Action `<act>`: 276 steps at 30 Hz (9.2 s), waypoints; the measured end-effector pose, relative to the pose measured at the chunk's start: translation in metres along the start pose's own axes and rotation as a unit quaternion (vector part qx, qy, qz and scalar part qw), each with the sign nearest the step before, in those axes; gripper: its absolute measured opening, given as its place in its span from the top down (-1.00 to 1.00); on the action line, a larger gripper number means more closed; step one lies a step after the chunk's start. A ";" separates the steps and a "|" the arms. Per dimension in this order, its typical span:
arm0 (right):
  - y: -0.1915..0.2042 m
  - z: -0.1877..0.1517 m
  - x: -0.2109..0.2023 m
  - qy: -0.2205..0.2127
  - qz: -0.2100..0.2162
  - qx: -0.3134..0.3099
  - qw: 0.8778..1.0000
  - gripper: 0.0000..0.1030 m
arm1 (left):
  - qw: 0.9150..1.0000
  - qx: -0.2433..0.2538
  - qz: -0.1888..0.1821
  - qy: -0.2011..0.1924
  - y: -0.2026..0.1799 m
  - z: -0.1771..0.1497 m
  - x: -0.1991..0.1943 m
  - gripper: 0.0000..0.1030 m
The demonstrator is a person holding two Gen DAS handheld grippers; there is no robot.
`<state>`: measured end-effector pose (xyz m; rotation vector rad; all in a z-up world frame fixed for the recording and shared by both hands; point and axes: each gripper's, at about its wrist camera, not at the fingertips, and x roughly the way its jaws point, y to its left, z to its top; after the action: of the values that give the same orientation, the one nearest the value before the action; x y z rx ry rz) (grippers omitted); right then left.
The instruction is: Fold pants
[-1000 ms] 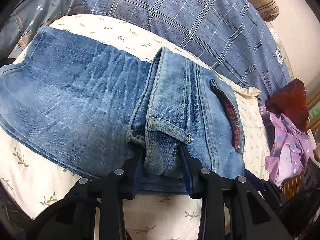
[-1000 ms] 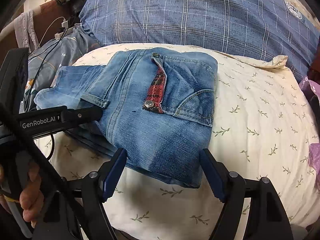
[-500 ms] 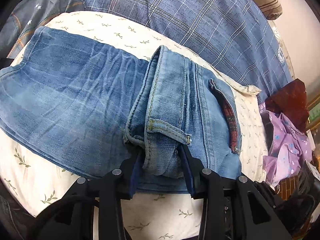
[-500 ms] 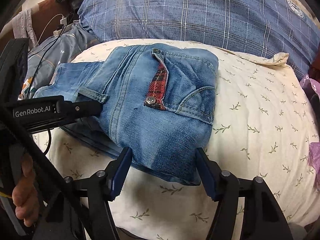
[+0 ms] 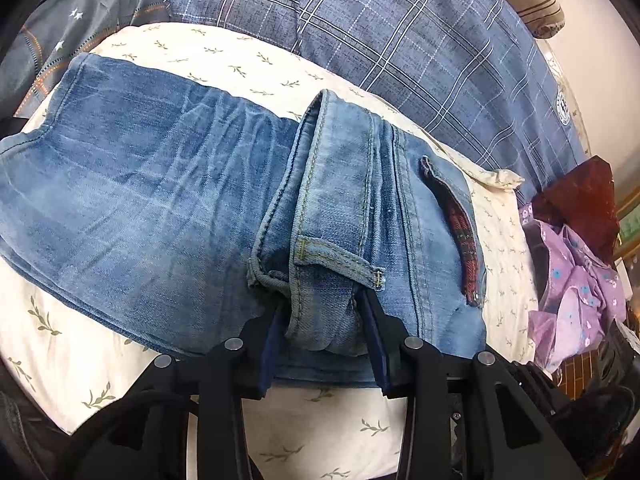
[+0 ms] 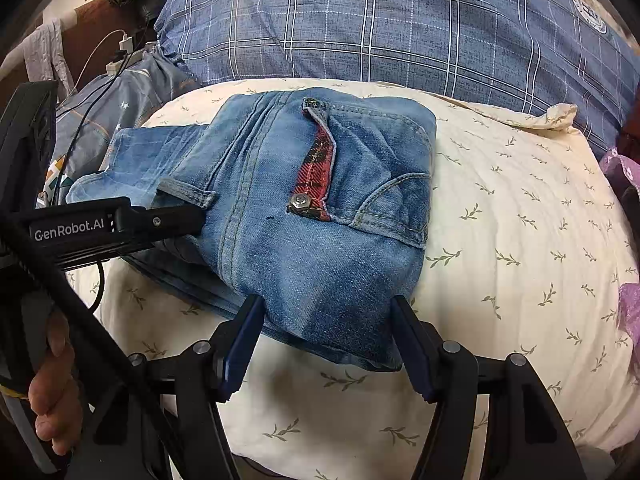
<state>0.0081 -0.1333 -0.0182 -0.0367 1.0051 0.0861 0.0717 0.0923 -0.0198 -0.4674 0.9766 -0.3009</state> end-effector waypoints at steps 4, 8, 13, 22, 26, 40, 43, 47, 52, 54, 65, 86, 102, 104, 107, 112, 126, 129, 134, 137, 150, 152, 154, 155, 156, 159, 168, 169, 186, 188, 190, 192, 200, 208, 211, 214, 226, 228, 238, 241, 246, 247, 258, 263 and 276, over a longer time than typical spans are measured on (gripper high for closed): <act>-0.001 0.000 -0.001 -0.002 0.003 0.002 1.000 -0.25 | 1.000 0.021 0.014 -0.006 -0.005 -0.003 0.001 0.35; 0.006 -0.001 -0.001 0.000 -0.014 -0.012 1.000 -0.22 | 1.000 0.025 0.013 -0.001 -0.006 -0.003 0.000 0.36; 0.012 0.002 -0.004 0.018 -0.033 -0.023 0.999 -0.21 | 0.999 0.045 0.014 -0.006 -0.013 -0.006 -0.014 0.38; 0.011 0.006 0.000 0.038 -0.038 -0.023 0.998 -0.14 | 0.999 0.051 0.016 0.003 -0.015 -0.006 -0.015 0.40; 0.012 0.008 0.000 0.045 -0.037 -0.021 0.998 -0.14 | 0.999 0.051 0.014 0.004 -0.014 -0.004 -0.014 0.40; 0.008 0.008 -0.002 0.045 -0.024 -0.020 0.998 -0.06 | 0.999 0.044 -0.003 0.004 -0.015 -0.005 -0.020 0.51; -0.002 0.008 -0.015 0.036 0.000 -0.010 0.999 0.16 | 0.998 0.039 -0.040 0.013 -0.018 -0.004 -0.035 0.52; -0.012 0.004 -0.010 0.044 0.018 0.005 0.999 0.18 | 0.997 0.039 -0.023 0.055 -0.001 -0.005 -0.007 0.47; -0.010 -0.006 -0.015 0.041 0.015 -0.012 0.999 -0.04 | 0.997 -0.005 -0.056 0.051 0.018 -0.003 -0.021 0.29; -0.024 -0.007 -0.032 0.022 0.056 0.026 0.998 -0.22 | 0.999 0.022 -0.033 0.020 0.015 0.000 -0.042 0.24; -0.113 0.054 0.018 0.028 0.189 0.220 0.956 -0.42 | 0.997 0.012 -0.024 0.067 0.003 0.053 0.007 -0.22; -0.179 0.067 -0.004 -0.026 0.106 0.218 0.970 0.56 | 0.990 0.096 -0.054 0.083 -0.098 0.067 0.088 0.85; -0.145 0.020 -0.050 -0.122 0.052 0.217 0.967 -0.42 | 1.000 0.027 0.004 -0.015 -0.037 0.032 -0.005 -0.09; -0.120 0.018 -0.053 -0.123 0.098 0.214 0.964 -0.42 | 0.999 -0.040 0.008 -0.021 -0.004 0.026 -0.019 -0.13; -0.080 0.025 -0.044 -0.098 0.147 0.173 0.969 -0.42 | 0.991 -0.132 0.015 -0.026 0.035 0.018 -0.021 -0.18; -0.020 0.036 -0.018 -0.043 0.191 0.107 0.975 -0.41 | 0.977 -0.210 0.010 -0.020 0.073 0.010 -0.016 -0.18; 0.008 0.054 0.010 0.021 0.225 0.090 0.970 -0.41 | 0.970 -0.239 -0.020 -0.024 0.091 0.025 0.024 0.58; 0.020 0.079 0.021 0.048 0.253 0.081 0.963 -0.41 | 0.969 -0.245 -0.024 -0.027 0.095 0.022 0.021 0.53; 0.058 0.121 0.055 0.130 0.284 0.055 0.948 -0.41 | 0.984 -0.166 0.045 -0.054 0.068 0.018 0.012 0.72; 0.085 0.146 0.078 0.188 0.295 0.035 0.936 -0.41 | 0.986 -0.103 0.106 -0.076 0.043 0.013 0.013 0.75; 0.158 0.151 0.148 0.328 0.188 -0.118 0.918 0.18 | 0.975 0.032 0.199 -0.095 -0.004 0.001 0.026 0.84; 0.153 0.151 0.147 0.326 0.173 -0.127 0.921 0.58 | 0.976 0.030 0.198 -0.089 -0.003 0.002 0.028 0.84; 0.148 0.150 0.145 0.326 0.180 -0.124 0.920 0.69 | 0.976 0.033 0.197 -0.089 -0.003 0.005 0.029 0.84; 0.146 0.148 0.143 0.322 0.180 -0.127 0.921 0.81 | 0.976 0.038 0.197 -0.090 -0.005 0.004 0.029 0.85; 0.143 0.147 0.141 0.316 0.177 -0.127 0.923 0.87 | 0.975 0.042 0.198 -0.092 -0.007 0.004 0.027 0.85; 0.133 0.152 0.120 0.278 0.192 -0.110 0.935 0.89 | 0.974 0.061 0.187 -0.112 -0.015 0.001 0.018 0.85; 0.034 0.165 0.001 0.106 0.299 -0.002 0.948 0.90 | 0.962 0.155 0.091 -0.203 -0.082 -0.007 -0.052 0.85; 0.013 0.162 -0.016 0.080 0.316 0.017 0.945 0.90 | 0.960 0.170 0.086 -0.208 -0.097 -0.007 -0.057 0.85; -0.237 0.038 0.020 0.004 0.317 0.317 0.894 0.86 | 0.934 0.353 0.010 -0.058 -0.226 -0.069 0.062 0.84; -0.236 0.046 0.018 -0.002 0.309 0.299 0.903 0.79 | 0.935 0.349 0.010 -0.069 -0.225 -0.070 0.058 0.84; -0.233 0.050 0.019 -0.005 0.304 0.292 0.907 0.79 | 0.937 0.343 0.007 -0.067 -0.223 -0.079 0.054 0.83; -0.228 0.052 0.026 0.003 0.292 0.287 0.912 0.78 | 0.939 0.340 0.007 -0.060 -0.222 -0.079 0.054 0.82; -0.241 0.044 -0.021 -0.067 0.251 0.260 0.930 -0.03 | 0.935 0.350 0.003 -0.060 -0.232 -0.069 0.071 0.79; -0.249 0.051 -0.036 -0.115 0.291 0.265 0.912 -0.05 | 0.941 0.333 -0.011 -0.061 -0.225 -0.065 0.071 0.79; -0.247 0.053 -0.031 -0.102 0.301 0.257 0.913 -0.05 | 0.942 0.329 -0.016 -0.063 -0.223 -0.064 0.070 0.79; -0.243 0.055 -0.029 -0.091 0.298 0.242 0.919 -0.05 | 0.943 0.327 -0.017 -0.064 -0.221 -0.065 0.071 0.79; -0.198 0.086 0.009 -0.017 0.260 0.146 0.954 0.95 | 0.937 0.343 -0.006 -0.070 -0.224 -0.073 0.069 0.78; -0.200 0.083 -0.001 -0.032 0.251 0.141 0.957 0.96 | 0.937 0.342 -0.013 -0.069 -0.225 -0.074 0.066 0.78; -0.225 0.064 0.020 0.015 0.206 0.196 0.959 0.97 | 0.936 0.342 -0.080 -0.011 -0.216 -0.077 0.067 0.52; -0.225 0.062 0.012 0.001 0.219 0.199 0.955 0.73 | 0.936 0.333 -0.113 0.009 -0.205 -0.073 0.049 0.16; -0.237 0.060 -0.009 -0.044 0.214 0.223 0.950 -0.18 | 0.952 0.281 -0.118 0.003 -0.167 -0.043 0.014 -0.14; -0.237 0.058 -0.018 -0.060 0.203 0.226 0.951 -0.39 | 0.960 0.261 -0.105 -0.003 -0.158 -0.033 0.010 -0.20; -0.238 0.020 0.012 0.046 0.180 0.269 0.945 -0.05 | 0.994 0.054 -0.026 0.089 -0.083 0.061 0.088 -0.26; -0.255 0.012 0.028 0.063 0.220 0.295 0.928 -0.14 | 0.992 0.046 -0.047 0.111 -0.077 0.065 0.110 -0.27; -0.200 0.048 -0.013 -0.010 0.227 0.223 0.948 0.43 | 0.993 0.037 -0.100 0.048 -0.052 0.094 0.043 0.74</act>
<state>0.0595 -0.3302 0.0172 0.6119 0.9784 0.2780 0.1726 0.0512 0.0196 -0.4873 1.0098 -0.5420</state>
